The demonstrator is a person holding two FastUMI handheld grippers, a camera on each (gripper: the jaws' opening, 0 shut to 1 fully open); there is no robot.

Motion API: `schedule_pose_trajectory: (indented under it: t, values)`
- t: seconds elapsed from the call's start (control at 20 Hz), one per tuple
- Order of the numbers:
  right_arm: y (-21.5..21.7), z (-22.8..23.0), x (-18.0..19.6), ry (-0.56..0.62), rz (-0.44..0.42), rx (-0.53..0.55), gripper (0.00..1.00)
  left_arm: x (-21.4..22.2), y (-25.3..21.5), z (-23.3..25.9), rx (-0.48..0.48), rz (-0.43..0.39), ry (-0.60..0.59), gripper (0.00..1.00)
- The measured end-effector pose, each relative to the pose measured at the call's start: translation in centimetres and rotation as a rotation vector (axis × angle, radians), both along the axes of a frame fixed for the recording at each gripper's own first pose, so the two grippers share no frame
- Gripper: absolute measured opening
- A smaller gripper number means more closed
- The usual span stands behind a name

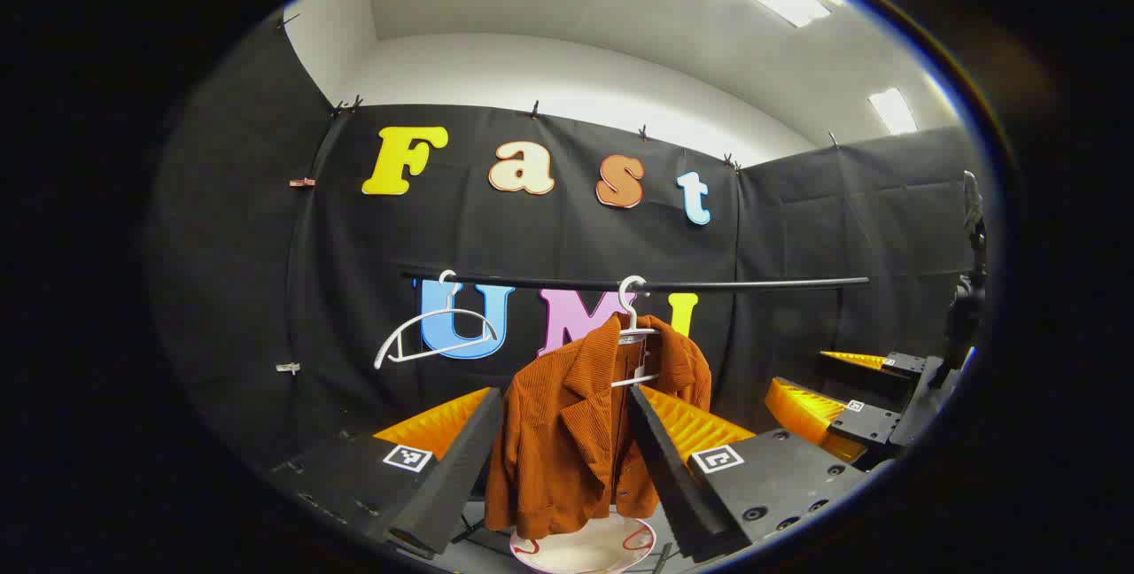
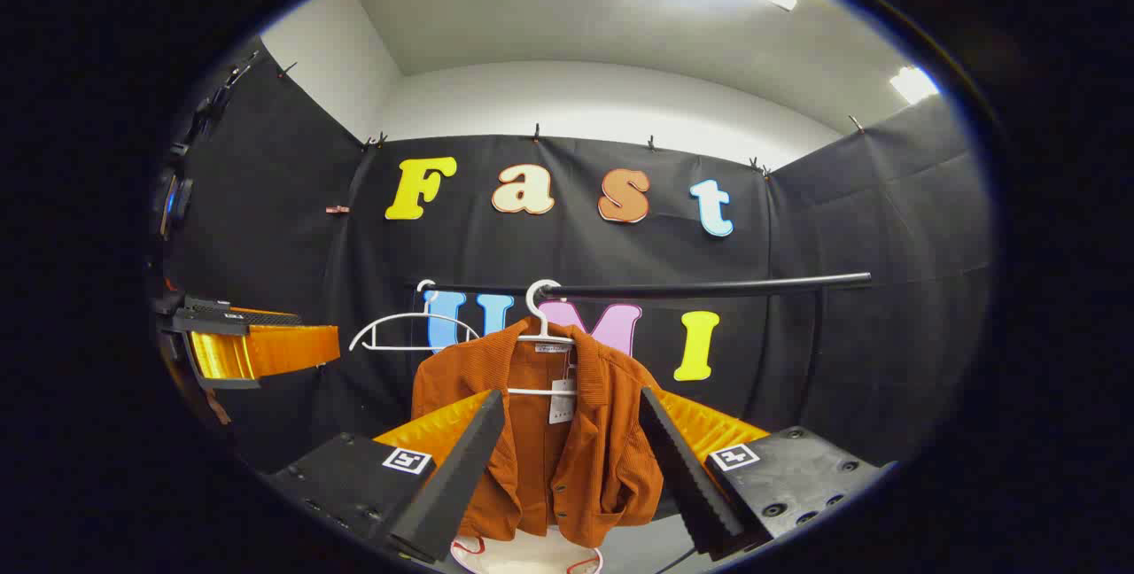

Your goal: Grasp the clothes on the hanger with both hands and then place them into the laundry hamper below.

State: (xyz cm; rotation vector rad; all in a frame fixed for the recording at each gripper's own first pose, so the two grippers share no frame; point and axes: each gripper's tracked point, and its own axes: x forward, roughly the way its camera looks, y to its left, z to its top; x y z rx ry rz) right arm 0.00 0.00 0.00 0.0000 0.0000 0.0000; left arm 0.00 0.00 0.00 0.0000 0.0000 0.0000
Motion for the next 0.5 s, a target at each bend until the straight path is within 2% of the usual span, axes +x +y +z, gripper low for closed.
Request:
schedule_pose_trajectory:
  t: [0.5]
  values:
    - [0.2,-0.1,1.0,-0.002,0.022,0.001,0.98,1.8,-0.7,-0.3,-0.019,-0.027,-0.002,0.90]
